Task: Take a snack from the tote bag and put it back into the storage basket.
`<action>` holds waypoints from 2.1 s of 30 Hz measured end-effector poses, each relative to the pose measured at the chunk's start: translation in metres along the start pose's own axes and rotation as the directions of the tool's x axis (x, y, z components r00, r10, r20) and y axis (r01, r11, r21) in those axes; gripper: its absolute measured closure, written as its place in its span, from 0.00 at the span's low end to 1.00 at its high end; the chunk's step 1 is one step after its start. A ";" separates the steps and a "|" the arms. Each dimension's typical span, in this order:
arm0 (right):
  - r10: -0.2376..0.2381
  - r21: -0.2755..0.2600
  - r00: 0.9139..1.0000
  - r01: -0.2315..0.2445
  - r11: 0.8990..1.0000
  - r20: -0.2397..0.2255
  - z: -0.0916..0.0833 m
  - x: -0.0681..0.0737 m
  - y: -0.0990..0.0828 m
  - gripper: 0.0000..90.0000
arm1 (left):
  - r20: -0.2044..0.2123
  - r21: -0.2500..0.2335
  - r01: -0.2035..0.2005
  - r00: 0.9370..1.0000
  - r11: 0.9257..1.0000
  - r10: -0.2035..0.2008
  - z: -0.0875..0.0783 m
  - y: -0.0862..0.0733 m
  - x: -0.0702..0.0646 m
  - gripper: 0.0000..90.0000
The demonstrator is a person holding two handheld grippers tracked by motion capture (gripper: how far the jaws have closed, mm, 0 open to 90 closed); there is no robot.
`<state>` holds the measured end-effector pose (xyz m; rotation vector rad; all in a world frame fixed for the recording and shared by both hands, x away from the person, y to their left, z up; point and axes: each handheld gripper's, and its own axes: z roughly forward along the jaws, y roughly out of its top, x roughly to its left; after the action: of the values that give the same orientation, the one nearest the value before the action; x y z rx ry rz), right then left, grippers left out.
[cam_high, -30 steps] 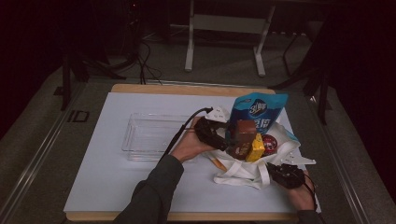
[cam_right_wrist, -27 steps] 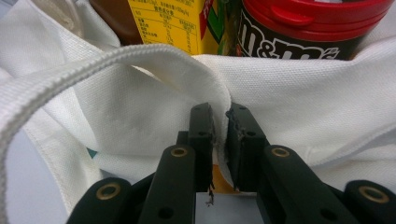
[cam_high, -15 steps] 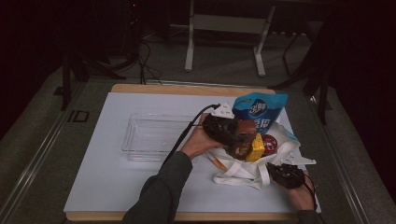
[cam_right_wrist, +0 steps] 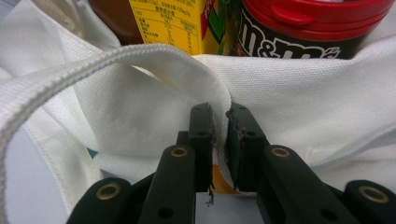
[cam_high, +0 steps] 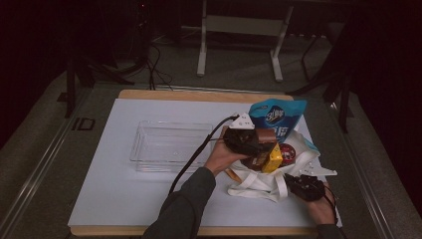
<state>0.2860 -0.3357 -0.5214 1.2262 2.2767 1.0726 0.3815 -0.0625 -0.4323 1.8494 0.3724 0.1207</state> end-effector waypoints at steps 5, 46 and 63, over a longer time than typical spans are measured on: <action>0.002 -0.001 1.000 -0.002 1.000 -0.003 0.000 -0.001 0.000 0.89 | -0.052 -0.055 0.040 0.998 0.998 -0.043 0.006 -0.003 -0.001 0.36; 0.021 -0.011 1.000 -0.021 1.000 -0.015 0.001 -0.002 -0.001 0.89 | -0.071 -0.172 -0.010 0.998 0.985 -0.002 -0.059 0.040 -0.015 0.47; 0.031 -0.016 0.999 -0.031 0.999 -0.023 0.001 -0.003 -0.002 0.89 | -0.054 -0.187 0.001 0.998 0.982 -0.011 -0.099 0.044 -0.008 0.47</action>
<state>0.2872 -0.3380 -0.5236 1.2532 2.2684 1.1191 0.3559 0.0139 -0.3595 1.6619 0.3914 0.1965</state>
